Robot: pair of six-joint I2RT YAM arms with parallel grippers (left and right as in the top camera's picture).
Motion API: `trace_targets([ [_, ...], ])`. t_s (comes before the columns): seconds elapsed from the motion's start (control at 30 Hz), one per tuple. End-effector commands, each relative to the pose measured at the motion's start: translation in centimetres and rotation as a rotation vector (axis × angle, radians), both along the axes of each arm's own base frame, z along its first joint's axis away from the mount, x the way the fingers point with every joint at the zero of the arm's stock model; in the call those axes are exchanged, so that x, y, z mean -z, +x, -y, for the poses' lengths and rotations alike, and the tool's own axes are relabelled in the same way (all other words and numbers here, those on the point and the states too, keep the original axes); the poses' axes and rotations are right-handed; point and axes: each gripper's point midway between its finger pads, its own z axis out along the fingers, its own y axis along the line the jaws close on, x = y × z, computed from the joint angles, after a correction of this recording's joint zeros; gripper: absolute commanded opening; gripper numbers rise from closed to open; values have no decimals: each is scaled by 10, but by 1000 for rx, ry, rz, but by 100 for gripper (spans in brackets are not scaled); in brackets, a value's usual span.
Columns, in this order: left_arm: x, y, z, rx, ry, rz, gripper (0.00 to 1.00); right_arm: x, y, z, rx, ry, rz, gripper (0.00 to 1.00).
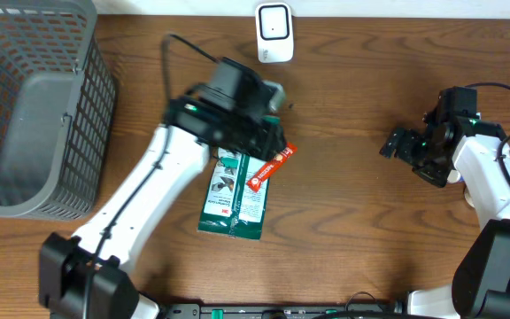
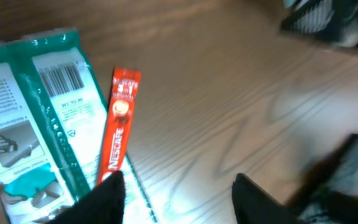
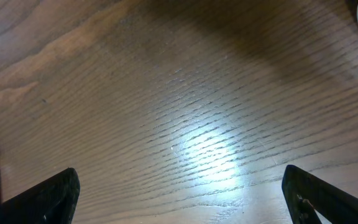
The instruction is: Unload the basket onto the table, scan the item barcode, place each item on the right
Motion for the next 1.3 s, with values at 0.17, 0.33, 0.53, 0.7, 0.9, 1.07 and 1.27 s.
trace_targets([
  [0.17, 99, 1, -3, 129, 505, 115, 60, -5, -1, 2, -9, -15, 14, 99],
  [0.33, 143, -4, -6, 215, 591, 53, 60, -5, -1, 2, -9, -15, 15, 99],
  [0.53, 164, 11, -8, 219, 647, 96, 61, -5, 0, 2, -9, -15, 19, 99],
  [0.7, 179, 11, -7, 225, 656, 81, 61, -5, 0, 2, -9, -15, 18, 99],
  [0.9, 198, -4, 1, 252, 604, -6, 51, -5, 0, 2, -9, -15, 19, 99],
  [1.07, 198, -6, 4, 257, 588, -15, 7, -5, 0, 2, -9, -15, 18, 99],
  [1.27, 188, -3, 6, 248, 573, 5, 7, -5, 0, 2, -9, -15, 18, 99],
])
